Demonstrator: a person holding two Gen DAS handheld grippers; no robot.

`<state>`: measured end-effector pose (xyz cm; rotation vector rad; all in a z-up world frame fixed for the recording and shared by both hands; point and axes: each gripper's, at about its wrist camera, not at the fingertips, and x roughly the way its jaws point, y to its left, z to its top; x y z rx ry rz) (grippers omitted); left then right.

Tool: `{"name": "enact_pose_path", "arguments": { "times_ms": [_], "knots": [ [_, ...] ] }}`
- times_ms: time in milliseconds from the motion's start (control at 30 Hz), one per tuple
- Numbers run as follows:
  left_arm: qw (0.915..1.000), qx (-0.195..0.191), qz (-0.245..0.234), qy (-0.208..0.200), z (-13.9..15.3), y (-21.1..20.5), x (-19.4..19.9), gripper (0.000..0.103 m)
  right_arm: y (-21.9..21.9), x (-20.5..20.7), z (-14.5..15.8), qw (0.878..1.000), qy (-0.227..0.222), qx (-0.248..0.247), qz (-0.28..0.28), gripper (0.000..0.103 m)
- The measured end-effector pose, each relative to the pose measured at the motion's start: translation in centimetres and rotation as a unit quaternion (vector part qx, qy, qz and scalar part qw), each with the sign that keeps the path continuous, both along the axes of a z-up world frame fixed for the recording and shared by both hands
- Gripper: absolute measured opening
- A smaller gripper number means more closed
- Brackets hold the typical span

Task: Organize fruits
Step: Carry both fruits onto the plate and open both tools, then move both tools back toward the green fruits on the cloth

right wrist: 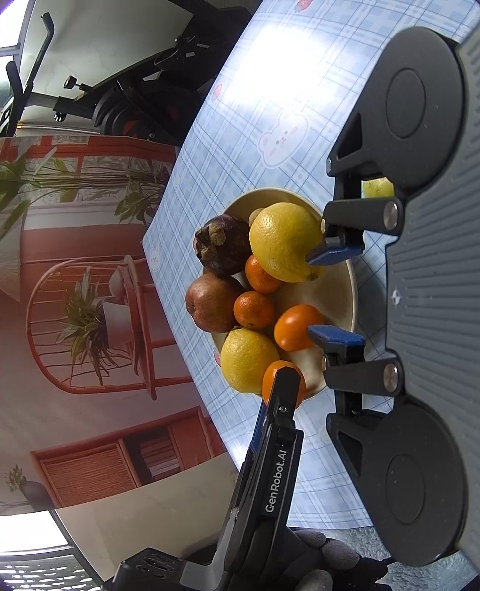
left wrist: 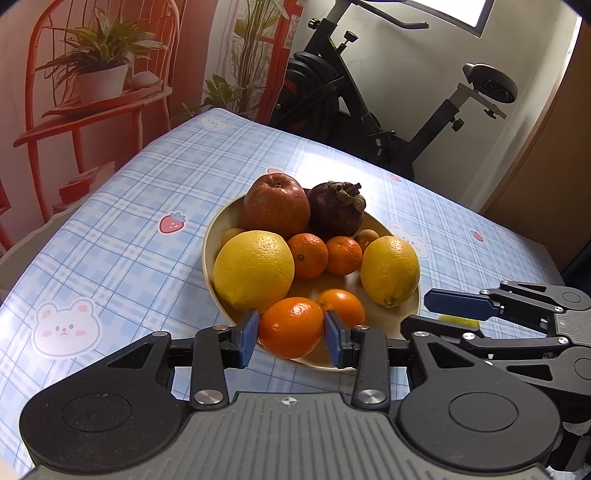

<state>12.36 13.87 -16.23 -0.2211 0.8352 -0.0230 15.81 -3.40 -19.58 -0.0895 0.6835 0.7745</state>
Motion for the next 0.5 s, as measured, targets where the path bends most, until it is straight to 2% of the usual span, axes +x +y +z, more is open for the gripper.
{"name": "enact_pose_path", "arguments": {
  "times_ms": [500],
  "knots": [
    [0.9998,0.011,-0.003,-0.014,1.4,-0.7,-0.2,0.041,-4.5,-1.7,1.1,0.998,-0.001,0.026,-0.059,0.039]
  ]
}}
